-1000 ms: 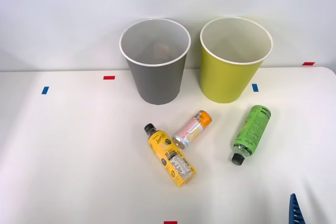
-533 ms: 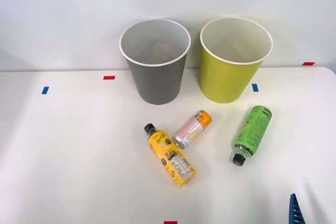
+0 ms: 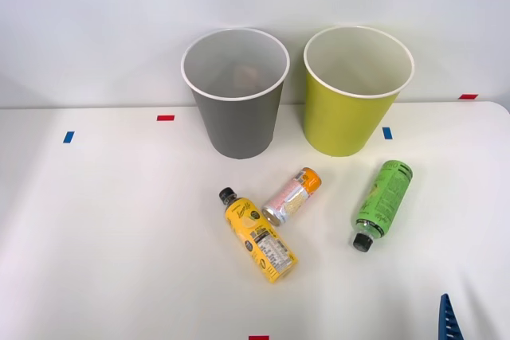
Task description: Put cans in the gray bin, plastic bottles in the light green bin
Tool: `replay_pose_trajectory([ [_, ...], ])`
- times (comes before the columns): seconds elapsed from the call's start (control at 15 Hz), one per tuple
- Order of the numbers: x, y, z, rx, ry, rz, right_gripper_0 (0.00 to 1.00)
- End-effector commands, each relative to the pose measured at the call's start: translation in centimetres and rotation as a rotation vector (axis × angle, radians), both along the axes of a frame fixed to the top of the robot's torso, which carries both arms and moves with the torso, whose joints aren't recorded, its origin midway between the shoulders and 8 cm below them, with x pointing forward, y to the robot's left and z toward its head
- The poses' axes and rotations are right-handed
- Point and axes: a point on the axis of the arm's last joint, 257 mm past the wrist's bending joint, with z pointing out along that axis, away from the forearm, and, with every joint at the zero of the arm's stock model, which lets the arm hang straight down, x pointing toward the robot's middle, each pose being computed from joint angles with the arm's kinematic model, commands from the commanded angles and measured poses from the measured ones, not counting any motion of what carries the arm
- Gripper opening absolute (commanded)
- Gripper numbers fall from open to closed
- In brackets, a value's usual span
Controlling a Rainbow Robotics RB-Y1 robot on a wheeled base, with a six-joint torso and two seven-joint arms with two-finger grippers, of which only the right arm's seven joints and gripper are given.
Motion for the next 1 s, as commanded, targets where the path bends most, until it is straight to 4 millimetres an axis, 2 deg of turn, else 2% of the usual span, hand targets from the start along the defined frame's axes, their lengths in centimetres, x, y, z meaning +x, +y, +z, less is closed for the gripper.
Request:
replay_pose_trajectory([
  [0.07, 0.0, 0.0, 0.0, 0.0, 0.0, 0.0, 1.0],
  [1.0, 0.0, 0.0, 0.0, 0.0, 0.0, 0.0, 1.0],
])
